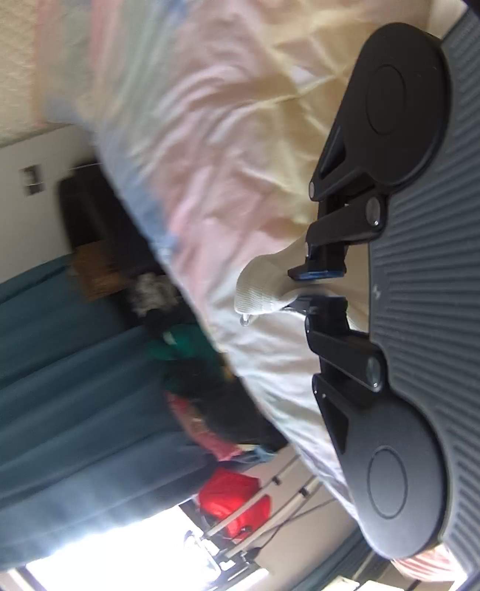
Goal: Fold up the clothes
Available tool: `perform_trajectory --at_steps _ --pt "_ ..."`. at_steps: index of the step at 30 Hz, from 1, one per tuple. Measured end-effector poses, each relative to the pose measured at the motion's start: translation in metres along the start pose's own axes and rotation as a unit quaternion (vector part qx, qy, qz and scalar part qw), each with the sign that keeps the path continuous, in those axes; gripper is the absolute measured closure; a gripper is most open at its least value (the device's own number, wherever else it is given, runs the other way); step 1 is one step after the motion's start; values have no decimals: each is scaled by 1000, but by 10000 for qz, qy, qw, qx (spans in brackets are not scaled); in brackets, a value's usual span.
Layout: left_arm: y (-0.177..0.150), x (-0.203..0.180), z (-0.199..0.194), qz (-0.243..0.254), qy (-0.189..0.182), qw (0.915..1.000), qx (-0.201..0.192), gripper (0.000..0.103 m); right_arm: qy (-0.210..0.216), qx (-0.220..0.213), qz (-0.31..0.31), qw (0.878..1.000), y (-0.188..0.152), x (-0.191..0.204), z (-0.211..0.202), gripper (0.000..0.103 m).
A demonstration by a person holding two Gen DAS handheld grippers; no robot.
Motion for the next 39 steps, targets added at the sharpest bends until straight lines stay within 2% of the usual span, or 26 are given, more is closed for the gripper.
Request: perform_trajectory --at_steps 2,5,7,8,10,12,14,19,24,27,30,34,39 --pt "1 -2 -5 164 107 9998 -81 3 -275 -27 -197 9994 -12 -10 -3 91" --pt "1 -6 -11 377 197 9989 -178 3 -792 383 -477 9950 -41 -32 6 87" --pt "1 -9 -15 461 164 9986 -201 3 -850 547 -626 9929 -54 -43 11 85" --pt "1 -11 -16 518 175 9983 -218 3 -788 495 -626 9937 -55 -46 8 80" --pt "1 -15 -20 617 173 9976 -254 3 -689 339 -510 9957 -56 -48 -7 64" --pt "1 -19 -22 684 147 9972 -268 3 -601 266 -408 9970 -59 -48 -26 36" --pt "2 -23 -27 745 96 9967 -300 3 -347 333 -437 9979 -65 -42 -48 22" --pt "2 -35 -48 1015 -15 9937 -478 3 317 439 -957 9939 -87 -15 -120 21" --pt "1 -48 -80 1234 -136 9902 -642 3 987 497 -1406 9839 -121 1 -201 21" --pt "-7 -54 -96 1299 -167 9894 -629 3 1277 477 -1840 9734 -138 9 -236 22" --pt "-14 -57 -106 1294 -235 9897 -565 3 1526 430 -2030 9663 -143 14 -253 22" --pt "-17 -61 -110 1467 -106 9877 -524 2 1424 441 -2091 9665 -144 9 -248 22" --pt "-13 -39 -102 1062 110 9942 -121 2 1008 420 -2122 9711 -146 -3 -233 22"
Point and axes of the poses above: each gripper's, at about its wrist camera, not at the fingertips, and z roughly the way its jaws point, x to its left, y to its top, the point moved 3 cm from there along z, roughly the way its jaws point, and after that the axes turned 11 degrees about z, right-handed, at the moved point
